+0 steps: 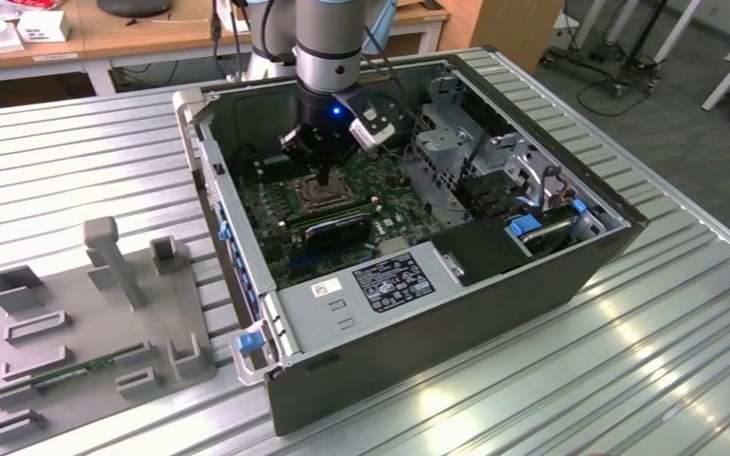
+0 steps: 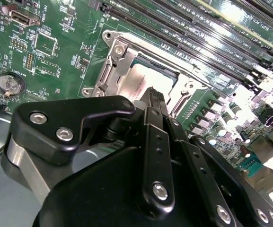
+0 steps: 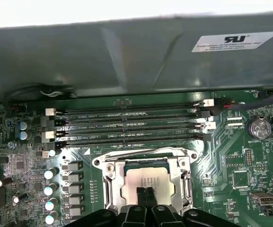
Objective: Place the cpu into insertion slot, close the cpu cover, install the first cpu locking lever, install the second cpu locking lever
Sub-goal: 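Install the first cpu locking lever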
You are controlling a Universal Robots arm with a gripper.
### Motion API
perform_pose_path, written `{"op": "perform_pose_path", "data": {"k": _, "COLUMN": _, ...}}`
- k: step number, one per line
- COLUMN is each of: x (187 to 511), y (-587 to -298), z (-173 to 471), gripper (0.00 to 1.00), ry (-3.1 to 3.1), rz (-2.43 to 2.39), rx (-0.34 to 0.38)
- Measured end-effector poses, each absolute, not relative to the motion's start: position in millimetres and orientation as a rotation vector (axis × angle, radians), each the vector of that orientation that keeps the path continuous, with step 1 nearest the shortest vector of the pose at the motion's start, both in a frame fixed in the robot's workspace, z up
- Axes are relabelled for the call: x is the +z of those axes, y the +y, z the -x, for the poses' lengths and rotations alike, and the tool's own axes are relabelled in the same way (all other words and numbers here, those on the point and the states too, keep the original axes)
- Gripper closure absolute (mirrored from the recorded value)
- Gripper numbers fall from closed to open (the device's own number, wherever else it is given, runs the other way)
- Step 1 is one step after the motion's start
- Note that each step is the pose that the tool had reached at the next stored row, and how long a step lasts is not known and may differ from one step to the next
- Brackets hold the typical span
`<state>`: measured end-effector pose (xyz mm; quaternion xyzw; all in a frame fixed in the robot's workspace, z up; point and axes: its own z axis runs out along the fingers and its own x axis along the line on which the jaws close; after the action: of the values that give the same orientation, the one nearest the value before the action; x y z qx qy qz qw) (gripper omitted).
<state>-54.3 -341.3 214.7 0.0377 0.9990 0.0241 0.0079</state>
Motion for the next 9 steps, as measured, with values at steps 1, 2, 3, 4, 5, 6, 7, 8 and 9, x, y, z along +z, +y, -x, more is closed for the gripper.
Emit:
{"op": "perform_pose_path", "data": {"k": 1, "x": 214.7, "y": -341.3, "z": 54.1, "gripper": 0.89, "ry": 3.123, "rz": -0.118, "rx": 0.075}}
{"op": "perform_pose_path", "data": {"k": 2, "x": 214.7, "y": -341.3, "z": 53.4, "gripper": 0.89, "ry": 3.123, "rz": -0.117, "rx": 0.075}}
{"op": "perform_pose_path", "data": {"k": 3, "x": 214.6, "y": -341.3, "z": 52.7, "gripper": 0.89, "ry": 3.123, "rz": -0.117, "rx": 0.076}}
{"op": "perform_pose_path", "data": {"k": 4, "x": 214.7, "y": -341.3, "z": 52.0, "gripper": 0.89, "ry": 3.123, "rz": -0.117, "rx": 0.075}}
{"op": "perform_pose_path", "data": {"k": 5, "x": 214.8, "y": -341.3, "z": 51.7, "gripper": 0.89, "ry": 3.123, "rz": -0.117, "rx": 0.075}}
{"op": "perform_pose_path", "data": {"k": 6, "x": 215.5, "y": -341.3, "z": 51.7, "gripper": 0.89, "ry": 3.124, "rz": -0.117, "rx": 0.075}}
{"op": "perform_pose_path", "data": {"k": 7, "x": 217.0, "y": -341.3, "z": 51.7, "gripper": 0.89, "ry": 3.124, "rz": -0.117, "rx": 0.075}}
{"op": "perform_pose_path", "data": {"k": 8, "x": 218.8, "y": -341.3, "z": 51.7, "gripper": 0.89, "ry": 3.124, "rz": -0.117, "rx": 0.075}}
{"op": "perform_pose_path", "data": {"k": 9, "x": 221.2, "y": -341.3, "z": 51.7, "gripper": 0.89, "ry": 3.124, "rz": -0.117, "rx": 0.075}}
